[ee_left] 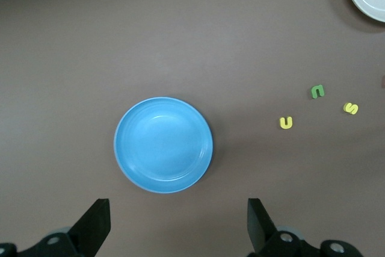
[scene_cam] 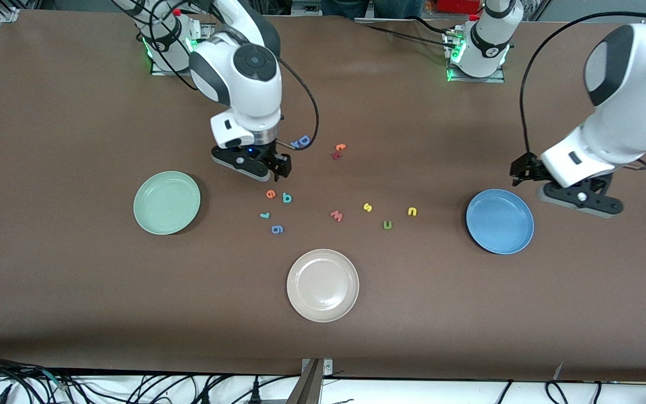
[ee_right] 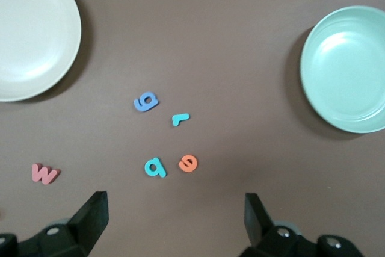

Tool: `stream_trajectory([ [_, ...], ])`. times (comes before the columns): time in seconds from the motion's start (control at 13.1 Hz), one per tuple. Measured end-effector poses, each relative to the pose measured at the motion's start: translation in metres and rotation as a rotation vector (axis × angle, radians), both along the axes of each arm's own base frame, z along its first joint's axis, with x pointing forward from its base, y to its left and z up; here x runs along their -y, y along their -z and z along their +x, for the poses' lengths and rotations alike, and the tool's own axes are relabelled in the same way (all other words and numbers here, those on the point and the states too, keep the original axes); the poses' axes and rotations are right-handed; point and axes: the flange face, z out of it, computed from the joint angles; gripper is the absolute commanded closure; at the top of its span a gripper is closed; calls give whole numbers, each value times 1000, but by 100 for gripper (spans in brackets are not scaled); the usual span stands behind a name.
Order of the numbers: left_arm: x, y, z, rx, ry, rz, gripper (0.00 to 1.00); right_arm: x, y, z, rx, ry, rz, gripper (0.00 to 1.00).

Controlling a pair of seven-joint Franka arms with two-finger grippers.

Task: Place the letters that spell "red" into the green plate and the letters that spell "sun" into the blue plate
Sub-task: 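Reach the right gripper to the teal a while the left gripper reaches the yellow u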

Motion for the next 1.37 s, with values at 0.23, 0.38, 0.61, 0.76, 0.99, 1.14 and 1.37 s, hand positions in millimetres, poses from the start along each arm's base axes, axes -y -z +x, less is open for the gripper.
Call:
stream_trajectory([
  [0.23, 13, 63, 20, -11, 18, 6, 0, -9, 21, -1, -47, 9, 22, 0],
  [0.38, 30, 103, 28, -26, 27, 12, 0, -19, 34, -7, -75, -5, 28, 0],
  [0.61, 67, 129, 25, -33, -81, 24, 0, -20, 51, -5, -103, -120, 23, 0],
  [0.76, 84, 137, 20, -36, -91, 41, 0, -19, 65, 1, -119, -230, 28, 0],
  [0.99, 85, 142, 23, 20, -61, 29, 0, -21, 82, 14, -125, -367, 50, 13],
  [1.14, 82, 138, 26, 52, -22, 46, 0, -18, 92, 22, -124, -418, 64, 39],
  [1.37, 80, 122, 31, 125, 141, 121, 0, -17, 106, 23, -142, -444, 64, 41],
])
